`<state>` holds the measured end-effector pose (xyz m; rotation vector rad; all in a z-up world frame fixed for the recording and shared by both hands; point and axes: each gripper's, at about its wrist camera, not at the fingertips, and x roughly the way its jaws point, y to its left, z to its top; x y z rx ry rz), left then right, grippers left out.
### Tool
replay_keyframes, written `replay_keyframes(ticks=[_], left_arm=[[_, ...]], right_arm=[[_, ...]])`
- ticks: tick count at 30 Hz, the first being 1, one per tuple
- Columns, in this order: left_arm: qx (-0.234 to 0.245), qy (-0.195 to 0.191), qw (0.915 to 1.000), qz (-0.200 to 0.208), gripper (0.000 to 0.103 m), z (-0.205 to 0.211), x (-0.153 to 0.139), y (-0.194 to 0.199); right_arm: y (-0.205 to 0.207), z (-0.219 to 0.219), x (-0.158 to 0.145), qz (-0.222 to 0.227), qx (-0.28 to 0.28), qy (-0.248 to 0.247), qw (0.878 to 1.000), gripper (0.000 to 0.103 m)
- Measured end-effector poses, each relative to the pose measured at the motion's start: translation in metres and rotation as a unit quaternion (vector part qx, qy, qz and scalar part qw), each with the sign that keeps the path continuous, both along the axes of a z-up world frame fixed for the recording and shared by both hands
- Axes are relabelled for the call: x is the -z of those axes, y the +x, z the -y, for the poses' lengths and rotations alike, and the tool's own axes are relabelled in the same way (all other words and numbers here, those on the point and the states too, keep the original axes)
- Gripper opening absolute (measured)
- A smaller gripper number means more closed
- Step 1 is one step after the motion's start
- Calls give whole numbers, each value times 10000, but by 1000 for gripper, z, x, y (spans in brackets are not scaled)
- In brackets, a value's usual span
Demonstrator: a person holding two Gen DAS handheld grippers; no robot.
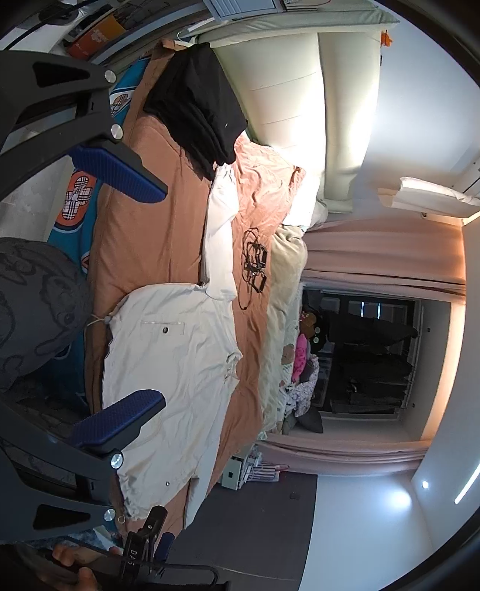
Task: Fold large clothes
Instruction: 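Move the left tool toward the cream jacket's sleeve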
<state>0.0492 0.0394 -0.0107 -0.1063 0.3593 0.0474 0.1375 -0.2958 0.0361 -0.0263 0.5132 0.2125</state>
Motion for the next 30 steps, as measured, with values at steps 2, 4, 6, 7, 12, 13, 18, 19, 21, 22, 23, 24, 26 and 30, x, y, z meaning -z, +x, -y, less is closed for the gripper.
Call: replay_keyframes(ticks=[2,4,6,7,12,13,18,19,21,22,23,24,26,30], left_arm=[[-12,-44,9999,-104,103,-6,2,17],[-57,-60,9998,-174,103,-10,6,32],[-90,-75,9996,-247,103,-15,9,48],[-78,-76,9996,-273,103,-18,11,54],[-85,-91,9986,-510,103,-26,20,93],[-104,-93,9984,-555,103,-29,21,100],[-190,-147,9969,-756,103,-41,29,137],[-225,-156,9963,-811,103,-44,31,145],[-282,-190,9953,-904,103,-52,34,162],[-316,-217,9948,-944,103,-57,36,170],[-347,-251,9942,-988,103,-62,37,178],[-373,-291,9935,-1031,103,-67,38,186],[-415,-376,9925,-1085,103,-77,41,201],[-497,-574,9894,-1234,96,-99,48,235]], right_arm=[[18,-3,4,-94,6,32,10000,103],[34,-6,8,-173,8,47,9998,103],[50,-8,11,-231,24,61,9997,103],[58,-7,13,-267,27,81,9996,103],[95,-12,20,-419,76,75,9991,103],[103,-12,21,-453,78,86,9989,103],[140,-16,29,-605,119,64,9981,103],[146,-17,30,-638,120,58,9979,103],[162,-22,35,-732,136,25,9972,103],[168,-23,36,-775,134,20,9969,103],[176,-25,38,-821,114,28,9966,103],[183,-27,39,-859,79,51,9963,103],[198,-31,41,-899,20,87,9959,103],[226,-41,45,-988,-63,136,9950,103]])
